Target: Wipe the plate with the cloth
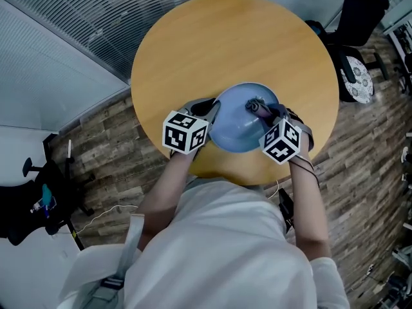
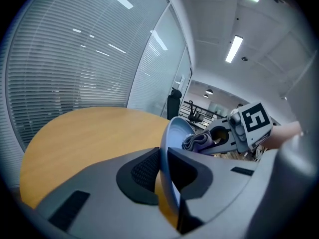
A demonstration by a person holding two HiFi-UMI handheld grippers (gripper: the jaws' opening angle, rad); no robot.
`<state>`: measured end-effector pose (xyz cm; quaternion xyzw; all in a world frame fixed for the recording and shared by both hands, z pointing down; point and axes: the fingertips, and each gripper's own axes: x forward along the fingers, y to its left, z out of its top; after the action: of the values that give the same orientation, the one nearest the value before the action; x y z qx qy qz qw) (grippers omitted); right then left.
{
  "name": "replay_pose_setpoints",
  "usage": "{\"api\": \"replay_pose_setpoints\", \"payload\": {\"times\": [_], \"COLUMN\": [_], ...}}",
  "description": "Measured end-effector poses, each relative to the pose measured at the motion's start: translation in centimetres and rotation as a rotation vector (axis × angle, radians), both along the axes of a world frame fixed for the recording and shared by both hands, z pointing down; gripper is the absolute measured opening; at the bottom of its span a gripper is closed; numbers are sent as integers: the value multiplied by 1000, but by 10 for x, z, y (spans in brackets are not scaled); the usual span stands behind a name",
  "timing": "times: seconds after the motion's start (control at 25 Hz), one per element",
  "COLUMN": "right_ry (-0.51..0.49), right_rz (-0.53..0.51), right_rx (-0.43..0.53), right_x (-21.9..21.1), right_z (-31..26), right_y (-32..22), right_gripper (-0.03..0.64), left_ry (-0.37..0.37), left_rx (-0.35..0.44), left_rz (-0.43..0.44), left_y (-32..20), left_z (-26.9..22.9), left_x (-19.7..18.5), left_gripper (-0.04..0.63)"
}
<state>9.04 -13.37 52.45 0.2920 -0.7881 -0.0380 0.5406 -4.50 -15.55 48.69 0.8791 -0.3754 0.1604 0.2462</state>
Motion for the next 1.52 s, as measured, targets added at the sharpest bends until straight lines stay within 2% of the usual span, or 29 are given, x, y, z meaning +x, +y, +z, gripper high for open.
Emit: {"api": "replay_pose_setpoints", "payload": {"times": [0.12, 0.4, 1.0, 1.52], "right_ry": [12, 41, 30, -19], "right_rz": [-75, -236, -335, -369], "right_rx": [-17, -63, -67, -79], "right_x": [-10, -28, -72, -99], "right_z": [6, 21, 21, 17], "right_y": [5, 22, 36, 43], "right_gripper": [94, 94, 94, 94], "left_ry": [10, -28, -27, -26], "left_rx": [-25, -39, -47, -44], "left_rz": [8, 32, 38, 35], "left_y": [3, 4, 1, 3], "left_z": [9, 19, 18, 17], "left_x": [-1, 9, 19, 18], "left_gripper": [41, 41, 43, 43]}}
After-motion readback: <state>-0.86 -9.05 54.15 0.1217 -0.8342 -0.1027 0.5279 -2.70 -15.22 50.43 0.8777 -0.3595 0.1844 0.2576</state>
